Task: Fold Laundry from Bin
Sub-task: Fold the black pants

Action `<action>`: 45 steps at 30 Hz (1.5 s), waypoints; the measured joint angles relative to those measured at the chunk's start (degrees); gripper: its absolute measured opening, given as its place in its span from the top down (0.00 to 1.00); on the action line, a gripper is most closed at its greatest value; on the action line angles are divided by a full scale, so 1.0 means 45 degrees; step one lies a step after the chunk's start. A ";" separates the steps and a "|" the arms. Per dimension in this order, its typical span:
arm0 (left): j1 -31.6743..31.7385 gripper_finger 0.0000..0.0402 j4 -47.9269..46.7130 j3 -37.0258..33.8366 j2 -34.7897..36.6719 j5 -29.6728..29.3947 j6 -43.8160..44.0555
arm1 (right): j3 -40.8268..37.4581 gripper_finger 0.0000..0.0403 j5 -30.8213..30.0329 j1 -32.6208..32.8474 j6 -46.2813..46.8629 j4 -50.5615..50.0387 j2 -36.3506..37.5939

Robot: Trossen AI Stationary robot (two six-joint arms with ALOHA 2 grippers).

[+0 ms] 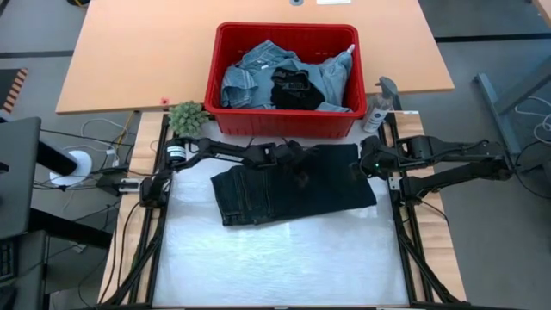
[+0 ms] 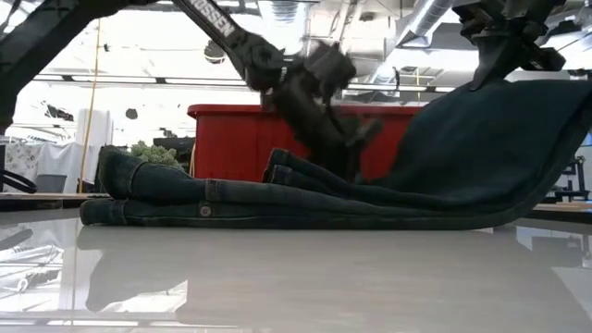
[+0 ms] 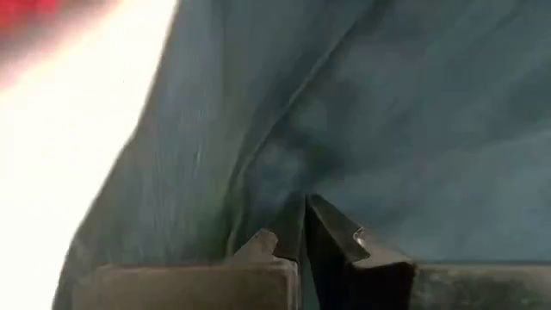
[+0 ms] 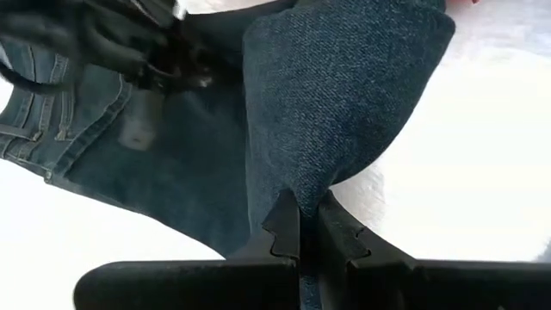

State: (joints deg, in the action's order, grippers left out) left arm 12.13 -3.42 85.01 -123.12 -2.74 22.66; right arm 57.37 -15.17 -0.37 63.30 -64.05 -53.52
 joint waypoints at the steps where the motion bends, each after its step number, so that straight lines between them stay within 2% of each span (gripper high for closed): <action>1: -0.0022 1.00 0.0021 0.0164 0.0212 0.0119 -0.0026 | 0.0000 0.92 0.0007 0.0002 -0.0022 -0.0021 0.0005; 9: -0.0044 1.00 -0.2752 0.0691 0.2142 0.1098 -0.0732 | 0.0000 0.92 -0.0008 -0.0001 -0.0032 -0.0079 0.0005; 11: -0.0153 1.00 -0.3604 0.0691 0.2605 0.1862 -0.1274 | -0.0001 0.92 -0.0003 0.0002 -0.0044 -0.0079 0.0005; 13: -0.0492 1.00 -0.4546 0.0680 0.2952 0.1953 -0.1920 | 0.0002 0.92 -0.0003 0.0002 -0.0075 -0.0079 0.0005; 17: -0.1202 1.00 -0.5537 -0.0536 0.3470 0.1821 -0.2822 | 0.0001 0.92 -0.0003 0.0002 -0.0073 -0.0094 0.0005; 21: -0.1655 1.00 -0.4343 -0.2328 0.4677 0.1988 -0.2296 | 0.0003 0.92 -0.0003 0.0002 -0.0119 -0.0099 0.0005; 25: -0.2111 1.00 -0.3561 -0.4576 0.5811 0.0880 -0.1217 | -0.0002 0.92 -0.0003 0.0002 -0.0168 -0.0146 0.0005; 30: -0.2636 1.00 -0.2111 -0.6963 0.7030 0.0140 0.0325 | 0.0001 0.92 -0.0001 -0.0005 -0.0172 -0.0162 0.0005; 37: -0.2849 1.00 -0.0933 -0.8576 0.6352 -0.0308 0.0988 | -0.0002 0.92 -0.0003 -0.0003 -0.0178 -0.0162 0.0005; 45: -0.2853 1.00 0.1598 -0.8669 0.4776 0.0294 0.1256 | 0.0001 0.92 0.0015 -0.0001 -0.0173 -0.0183 0.0015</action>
State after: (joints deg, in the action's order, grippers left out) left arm -0.71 3.77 46.00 -101.63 -1.42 28.32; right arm 57.38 -15.10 -0.38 62.52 -64.87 -53.45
